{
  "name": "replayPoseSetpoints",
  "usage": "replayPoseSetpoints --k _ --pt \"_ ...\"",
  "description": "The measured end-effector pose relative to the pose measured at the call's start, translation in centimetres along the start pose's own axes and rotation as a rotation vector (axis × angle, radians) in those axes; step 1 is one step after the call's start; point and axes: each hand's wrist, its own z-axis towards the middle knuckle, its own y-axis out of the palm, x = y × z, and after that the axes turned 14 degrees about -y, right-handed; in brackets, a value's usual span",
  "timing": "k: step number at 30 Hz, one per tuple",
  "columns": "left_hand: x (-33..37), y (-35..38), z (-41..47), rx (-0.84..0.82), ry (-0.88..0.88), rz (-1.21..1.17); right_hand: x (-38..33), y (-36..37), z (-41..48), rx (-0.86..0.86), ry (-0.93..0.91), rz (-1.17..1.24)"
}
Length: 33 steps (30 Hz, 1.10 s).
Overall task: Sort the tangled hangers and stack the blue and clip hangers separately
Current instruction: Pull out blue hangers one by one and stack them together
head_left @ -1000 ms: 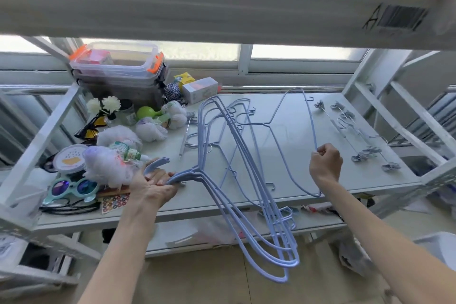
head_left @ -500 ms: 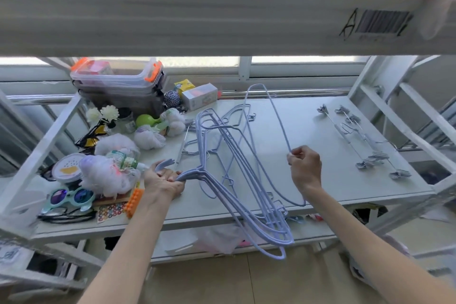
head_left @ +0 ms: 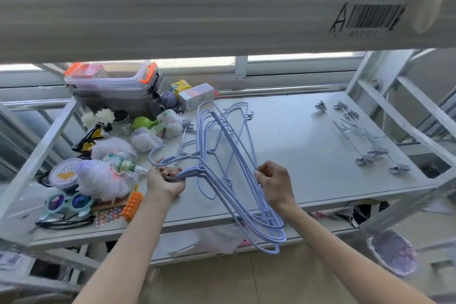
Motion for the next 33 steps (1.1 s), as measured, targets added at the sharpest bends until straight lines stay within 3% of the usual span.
replayPoseSetpoints --k 9,21,28,33 --pt "0.2 -0.8 0.5 -0.008 0.056 -0.051 1.0 -0.1 -1.7 -0.004 -0.051 -0.131" --pt "0.1 0.0 0.7 0.107 0.083 0.017 1.9 0.2 -2.4 -0.05 -0.104 -0.366" --pt "0.3 0.1 0.9 0.124 0.097 0.01 2.5 0.3 -3.4 -0.153 -0.191 -0.474" --pt "0.3 -0.3 1.1 0.153 0.084 0.013 3.2 0.2 -3.0 -0.226 -0.132 -0.433"
